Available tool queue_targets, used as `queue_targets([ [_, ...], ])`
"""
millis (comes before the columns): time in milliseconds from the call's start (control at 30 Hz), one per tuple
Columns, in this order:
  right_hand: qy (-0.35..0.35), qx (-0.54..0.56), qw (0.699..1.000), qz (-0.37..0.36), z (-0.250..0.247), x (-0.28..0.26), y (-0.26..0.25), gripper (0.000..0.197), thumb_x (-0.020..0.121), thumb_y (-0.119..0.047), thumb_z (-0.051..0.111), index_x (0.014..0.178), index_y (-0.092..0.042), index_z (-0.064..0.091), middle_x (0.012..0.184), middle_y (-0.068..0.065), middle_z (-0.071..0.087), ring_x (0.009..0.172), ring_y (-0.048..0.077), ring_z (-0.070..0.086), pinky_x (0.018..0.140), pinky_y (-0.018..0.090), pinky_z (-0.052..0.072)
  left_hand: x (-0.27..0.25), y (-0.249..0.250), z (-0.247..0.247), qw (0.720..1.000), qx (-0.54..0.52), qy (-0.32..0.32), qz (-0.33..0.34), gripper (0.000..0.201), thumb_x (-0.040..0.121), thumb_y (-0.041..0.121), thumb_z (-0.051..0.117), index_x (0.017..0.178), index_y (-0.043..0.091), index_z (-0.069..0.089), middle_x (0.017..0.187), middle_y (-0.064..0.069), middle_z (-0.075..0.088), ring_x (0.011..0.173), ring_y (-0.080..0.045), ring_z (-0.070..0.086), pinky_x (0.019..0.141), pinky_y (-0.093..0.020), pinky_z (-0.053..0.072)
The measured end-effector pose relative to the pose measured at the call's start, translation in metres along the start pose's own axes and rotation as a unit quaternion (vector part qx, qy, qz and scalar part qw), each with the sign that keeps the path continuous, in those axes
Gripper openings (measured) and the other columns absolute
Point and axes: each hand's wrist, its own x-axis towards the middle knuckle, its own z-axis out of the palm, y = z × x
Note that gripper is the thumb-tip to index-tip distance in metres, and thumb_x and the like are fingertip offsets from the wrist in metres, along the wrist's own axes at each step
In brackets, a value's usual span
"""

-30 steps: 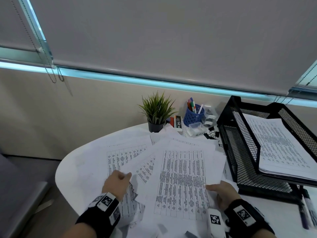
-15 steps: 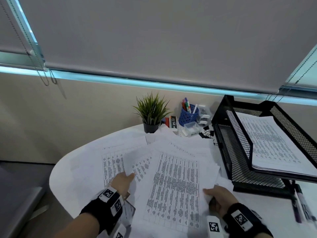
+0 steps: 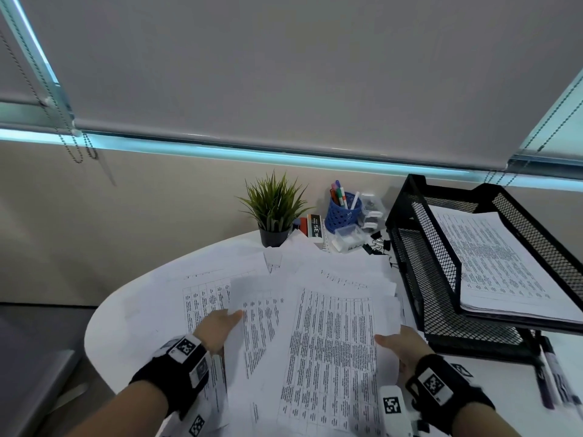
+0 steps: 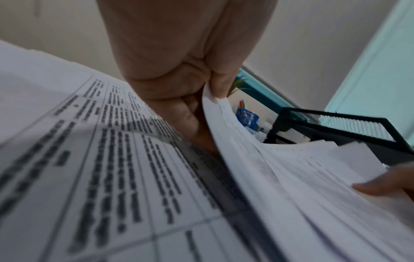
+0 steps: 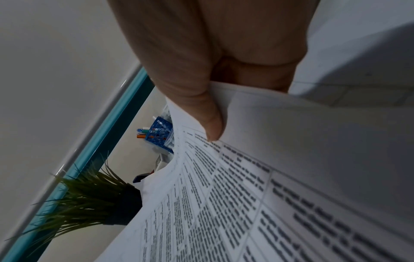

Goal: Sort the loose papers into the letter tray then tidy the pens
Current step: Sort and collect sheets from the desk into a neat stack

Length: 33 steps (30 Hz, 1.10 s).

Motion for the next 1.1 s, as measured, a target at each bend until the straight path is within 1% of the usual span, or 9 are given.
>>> queue_targets([
  [100,-0.014,-0.009,1.0,-0.008,-0.007,0.011,0.0,0.014,0.081,-0.001,0.068,0.092,-0.002,0.06,0.112,0.027,0.063,0.107,0.044,0.058,0.097,0.058,0.043,0.011,-0.003,0.0,0.998,-0.059,0.012,-0.007,0.033,0.096,0.041,0.042,0.094,0.011,0.056,0.083,-0.014,0.057,0.079,-0.028,0.059,0.079,-0.044,0.051],
  [200,-0.06,-0.046,0.997,-0.011,-0.009,0.014,-0.005,0.07,0.055,-0.024,0.089,0.11,0.003,0.056,0.109,0.02,0.065,0.106,0.038,0.06,0.096,0.056,0.046,0.02,-0.005,0.01,0.99,-0.142,-0.002,-0.019,0.04,0.095,0.038,0.046,0.115,0.005,0.055,0.108,-0.015,0.061,0.102,-0.033,0.062,0.094,-0.047,0.05],
  [300,-0.087,-0.006,0.996,-0.001,-0.001,-0.004,-0.016,0.02,0.084,-0.003,0.067,0.1,0.003,0.057,0.095,0.017,0.066,0.1,0.037,0.061,0.096,0.051,0.045,0.028,-0.008,0.021,0.99,-0.14,-0.018,-0.02,0.049,0.089,0.047,0.05,0.118,0.008,0.054,0.123,-0.012,0.058,0.115,-0.032,0.056,0.1,-0.045,0.046],
  [367,-0.141,0.036,0.989,-0.002,0.002,-0.005,-0.011,0.03,0.082,-0.005,0.07,0.109,-0.001,0.061,0.105,0.017,0.069,0.104,0.036,0.063,0.099,0.051,0.044,0.039,-0.015,0.028,0.994,-0.1,-0.042,-0.017,0.067,0.082,0.058,0.048,0.128,0.01,0.05,0.135,-0.013,0.052,0.122,-0.031,0.051,0.105,-0.045,0.041],
  [567,-0.191,0.043,0.98,-0.04,0.015,0.015,0.018,0.101,0.018,-0.023,0.096,0.11,-0.001,0.063,0.109,0.017,0.07,0.101,0.031,0.066,0.087,0.041,0.051,0.006,0.013,0.047,0.986,0.093,-0.124,0.057,0.055,0.098,0.044,0.03,0.146,0.016,0.025,0.147,-0.002,0.037,0.132,-0.021,0.04,0.108,-0.031,0.033],
  [700,-0.128,0.039,0.988,-0.07,0.011,0.014,0.016,0.056,0.051,-0.003,0.078,0.105,-0.001,0.062,0.11,0.019,0.065,0.091,0.022,0.062,0.078,0.029,0.047,0.011,0.001,0.037,0.99,0.082,-0.04,0.107,0.02,0.096,0.027,0.047,0.112,0.017,0.052,0.1,-0.002,0.053,0.085,-0.015,0.049,0.078,-0.022,0.036],
  [833,-0.061,0.051,0.995,-0.065,-0.011,0.023,0.019,0.044,0.077,0.009,0.068,0.119,0.005,0.056,0.118,0.02,0.062,0.11,0.036,0.057,0.104,0.05,0.039,0.012,-0.017,0.014,0.991,0.108,0.021,0.082,0.035,0.087,0.021,0.062,0.121,0.014,0.057,0.117,-0.003,0.057,0.105,-0.017,0.055,0.091,-0.027,0.045],
  [967,-0.026,0.101,0.992,-0.071,-0.028,0.032,0.03,0.093,0.038,-0.018,0.094,0.12,0.003,0.055,0.115,0.021,0.063,0.109,0.039,0.057,0.104,0.055,0.038,0.008,-0.03,-0.014,0.955,0.268,0.117,0.051,0.048,0.079,0.036,0.067,0.124,0.027,0.055,0.135,-0.004,0.048,0.121,-0.022,0.048,0.101,-0.033,0.041],
  [1100,-0.018,0.109,0.992,-0.062,-0.03,0.025,0.029,0.046,0.079,0.013,0.062,0.124,0.009,0.051,0.122,0.026,0.058,0.117,0.042,0.052,0.107,0.055,0.034,0.004,-0.042,-0.033,0.94,0.28,0.185,-0.059,0.075,0.067,0.049,0.073,0.131,0.024,0.043,0.14,-0.01,0.037,0.127,-0.03,0.04,0.103,-0.04,0.04],
])
